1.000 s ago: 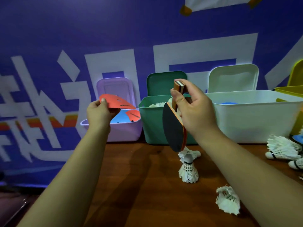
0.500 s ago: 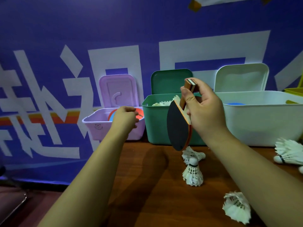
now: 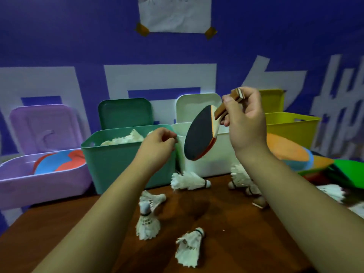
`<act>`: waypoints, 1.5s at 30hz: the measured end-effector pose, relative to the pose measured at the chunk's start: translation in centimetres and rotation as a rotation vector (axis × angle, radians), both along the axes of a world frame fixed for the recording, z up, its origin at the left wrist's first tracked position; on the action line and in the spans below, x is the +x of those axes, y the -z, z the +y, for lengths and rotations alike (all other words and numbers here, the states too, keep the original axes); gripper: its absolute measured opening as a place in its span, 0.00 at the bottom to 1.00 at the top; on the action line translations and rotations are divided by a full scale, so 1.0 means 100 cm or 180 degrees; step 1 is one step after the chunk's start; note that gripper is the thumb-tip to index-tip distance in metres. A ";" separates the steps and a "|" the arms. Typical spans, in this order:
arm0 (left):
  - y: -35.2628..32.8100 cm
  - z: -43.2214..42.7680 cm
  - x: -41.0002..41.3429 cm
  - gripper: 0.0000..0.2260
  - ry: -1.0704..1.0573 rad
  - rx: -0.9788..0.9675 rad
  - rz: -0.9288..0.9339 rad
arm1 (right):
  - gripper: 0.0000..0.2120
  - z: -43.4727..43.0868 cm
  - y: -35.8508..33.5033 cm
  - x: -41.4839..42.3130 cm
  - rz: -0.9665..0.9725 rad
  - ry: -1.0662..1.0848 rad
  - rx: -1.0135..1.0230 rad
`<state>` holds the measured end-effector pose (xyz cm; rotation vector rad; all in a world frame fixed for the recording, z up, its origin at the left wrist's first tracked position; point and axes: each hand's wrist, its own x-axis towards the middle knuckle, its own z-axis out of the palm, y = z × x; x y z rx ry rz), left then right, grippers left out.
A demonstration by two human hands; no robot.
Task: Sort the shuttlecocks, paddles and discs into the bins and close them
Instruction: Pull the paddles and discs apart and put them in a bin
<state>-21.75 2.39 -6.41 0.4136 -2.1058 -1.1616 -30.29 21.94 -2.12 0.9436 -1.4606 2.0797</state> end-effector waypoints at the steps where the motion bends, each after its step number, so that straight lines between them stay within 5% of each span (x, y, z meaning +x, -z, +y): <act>1: -0.003 0.013 -0.014 0.09 0.0101 -0.0216 -0.0067 | 0.04 0.013 -0.003 -0.010 -0.0025 0.0101 -0.0058; 13: -0.021 0.131 -0.190 0.21 0.0760 -0.1934 -0.0752 | 0.09 0.110 -0.020 -0.149 -0.0534 0.1011 -0.0222; 26: -0.004 0.140 -0.304 0.26 0.0875 -0.3384 -0.1804 | 0.13 0.122 -0.004 -0.302 -0.0440 0.1811 0.1543; 35: -0.008 0.141 -0.306 0.30 0.0895 -0.3452 -0.2034 | 0.20 0.094 0.018 -0.336 -0.0126 0.1668 0.4067; 45: -0.004 0.146 -0.304 0.25 0.0628 -0.3568 -0.1986 | 0.18 0.129 0.011 -0.284 -0.0434 0.1478 0.3724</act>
